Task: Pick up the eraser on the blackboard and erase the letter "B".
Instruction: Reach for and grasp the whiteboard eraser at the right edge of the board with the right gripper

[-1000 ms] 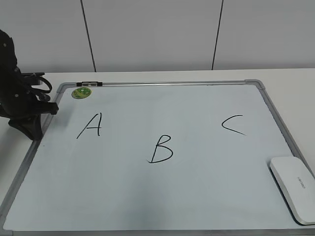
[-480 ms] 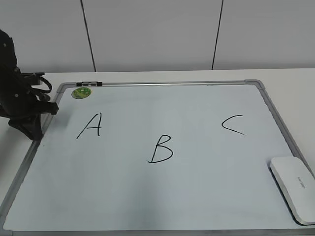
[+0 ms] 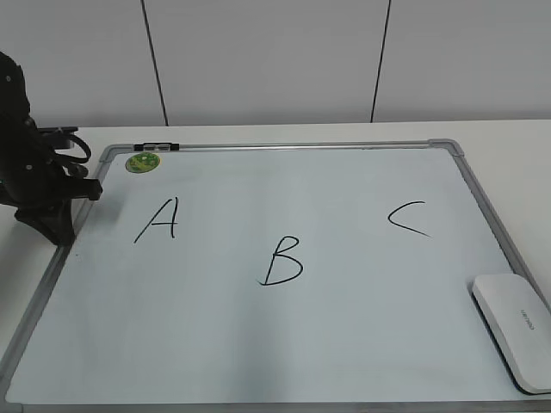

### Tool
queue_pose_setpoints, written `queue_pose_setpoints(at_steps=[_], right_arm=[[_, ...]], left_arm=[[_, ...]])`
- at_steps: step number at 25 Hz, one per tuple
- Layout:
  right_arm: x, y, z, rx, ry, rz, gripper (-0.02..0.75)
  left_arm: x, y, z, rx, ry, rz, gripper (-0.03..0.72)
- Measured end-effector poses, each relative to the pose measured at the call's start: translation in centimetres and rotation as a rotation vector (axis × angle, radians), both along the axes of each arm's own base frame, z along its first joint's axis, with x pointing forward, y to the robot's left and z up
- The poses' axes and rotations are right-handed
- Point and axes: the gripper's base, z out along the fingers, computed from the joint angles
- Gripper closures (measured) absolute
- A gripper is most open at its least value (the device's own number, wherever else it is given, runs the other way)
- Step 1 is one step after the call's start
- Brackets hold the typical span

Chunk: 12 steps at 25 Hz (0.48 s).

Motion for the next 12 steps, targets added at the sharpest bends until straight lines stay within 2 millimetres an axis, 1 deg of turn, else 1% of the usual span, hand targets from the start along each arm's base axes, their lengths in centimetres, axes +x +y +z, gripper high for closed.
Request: queue_pose_setpoints(at_steps=[4, 6, 8, 9, 12], right_arm=[[2.4, 0.5, -1.2, 0.013, 0.089, 0.041, 0.085], [3.7, 0.8, -2.0, 0.03, 0.136, 0.048, 0.066], [5.4, 0.9, -3.1, 0.034, 0.18, 0.042, 0.062], [5.9, 1.0, -3.4, 0.034, 0.187, 0.039, 0.062], [8.3, 1.1, -4.4, 0.029, 0.213, 0.028, 0.061]], left_arm=[[0.0, 0.0, 0.0, 0.0, 0.0, 0.0, 0.672], [0.0, 0.0, 0.0, -0.002, 0.0, 0.001, 0.672], [0.0, 0.0, 0.0, -0.002, 0.0, 0.001, 0.672], [0.0, 0.0, 0.0, -0.002, 0.0, 0.001, 0.672], [0.0, 0.0, 0.0, -0.002, 0.0, 0.001, 0.672]])
